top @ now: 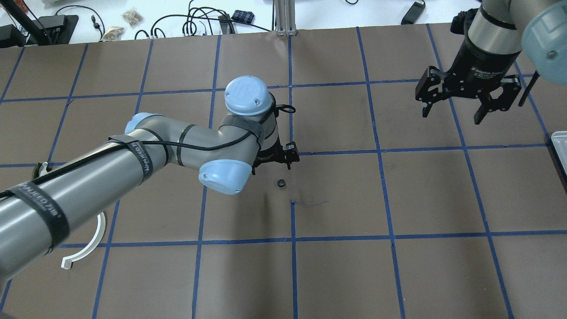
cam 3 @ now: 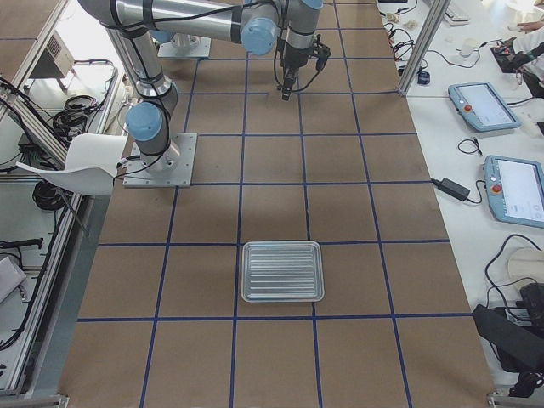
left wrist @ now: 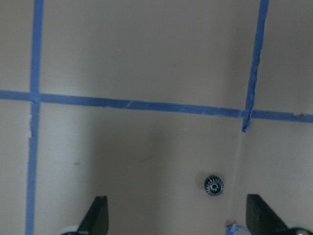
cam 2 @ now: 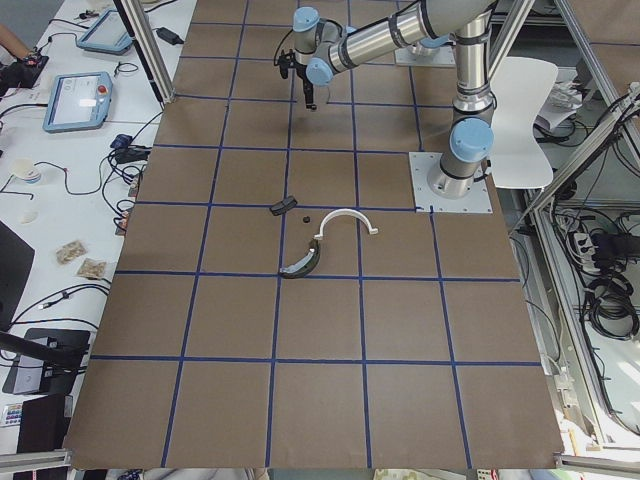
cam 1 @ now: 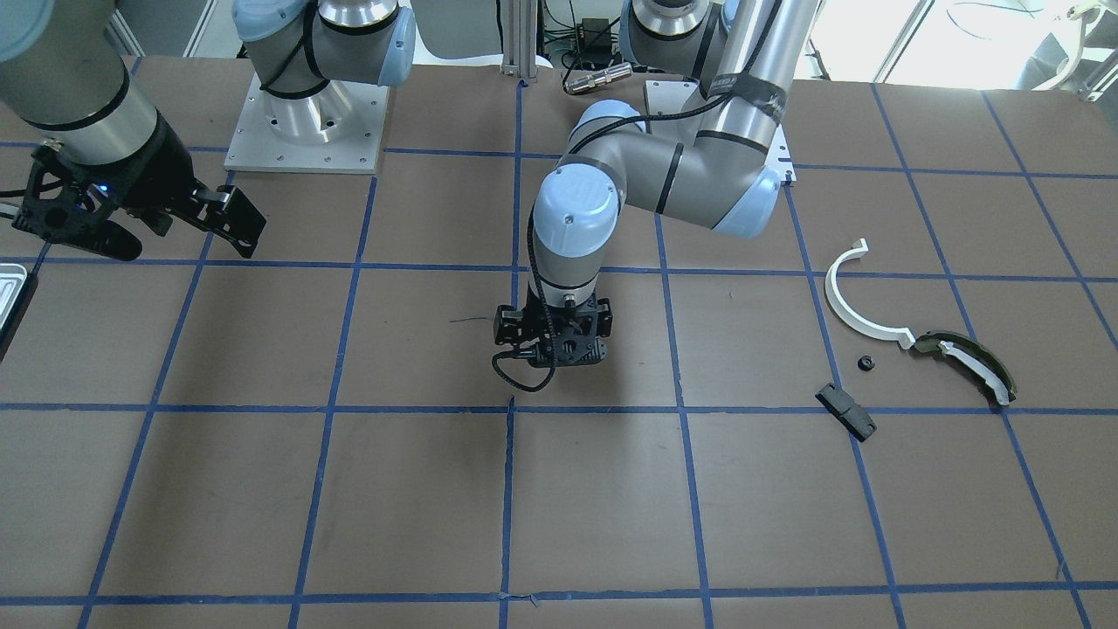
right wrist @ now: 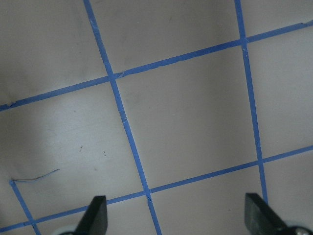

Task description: Place bearing gear from tray to pile

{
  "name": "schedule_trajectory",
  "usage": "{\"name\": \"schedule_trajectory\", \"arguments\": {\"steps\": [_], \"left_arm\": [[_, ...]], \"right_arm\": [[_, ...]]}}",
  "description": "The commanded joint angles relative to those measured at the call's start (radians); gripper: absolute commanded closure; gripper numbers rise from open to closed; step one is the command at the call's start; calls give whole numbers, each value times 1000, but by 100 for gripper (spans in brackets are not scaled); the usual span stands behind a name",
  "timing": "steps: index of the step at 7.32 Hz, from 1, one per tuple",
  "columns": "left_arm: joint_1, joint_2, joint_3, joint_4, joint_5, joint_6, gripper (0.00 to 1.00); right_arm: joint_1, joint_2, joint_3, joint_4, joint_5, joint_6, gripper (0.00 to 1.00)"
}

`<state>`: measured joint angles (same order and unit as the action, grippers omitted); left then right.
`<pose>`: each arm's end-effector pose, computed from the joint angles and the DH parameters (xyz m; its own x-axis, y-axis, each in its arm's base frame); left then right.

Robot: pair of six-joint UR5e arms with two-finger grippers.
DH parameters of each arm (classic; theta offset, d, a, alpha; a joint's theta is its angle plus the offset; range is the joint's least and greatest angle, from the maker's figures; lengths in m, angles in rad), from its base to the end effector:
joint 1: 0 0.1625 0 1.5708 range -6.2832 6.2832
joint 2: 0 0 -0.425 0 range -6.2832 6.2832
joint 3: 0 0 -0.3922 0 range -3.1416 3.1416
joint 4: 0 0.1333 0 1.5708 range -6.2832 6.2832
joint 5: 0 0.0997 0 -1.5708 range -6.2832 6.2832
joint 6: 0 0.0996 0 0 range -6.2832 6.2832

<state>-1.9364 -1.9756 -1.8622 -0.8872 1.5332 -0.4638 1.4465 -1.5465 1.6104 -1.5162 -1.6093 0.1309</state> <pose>-0.3306 -0.4803 0.2008 -0.9947 -0.0986 0.0280 -0.0978 0.9948 0.0281 0.0678 -0.5012 0.4517 -0.9676 0.2470 0.0533 0.2516 0.9613 0.1122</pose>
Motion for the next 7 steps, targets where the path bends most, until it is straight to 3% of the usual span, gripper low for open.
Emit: {"name": "schedule_trajectory", "arguments": {"steps": [1,3,5,6,7], "left_arm": [[-53,-55,-34,40,11,-18,0],[-52,-60,-48,132,15,-4,6],[-52,-55,-41,132,18,-3,80],[-52,-55,-48,132,18,-1,93],[-52,-55,-49,132,19,-3,100]], "right_arm": [[8,-7,-24,22,-3,7,0],[20,-23,-12,25,0,15,0],[49,-41,-1,48,2,13,0],[81,-43,-1,47,0,15,0],[101,-41,-1,41,0,15,0]]}}
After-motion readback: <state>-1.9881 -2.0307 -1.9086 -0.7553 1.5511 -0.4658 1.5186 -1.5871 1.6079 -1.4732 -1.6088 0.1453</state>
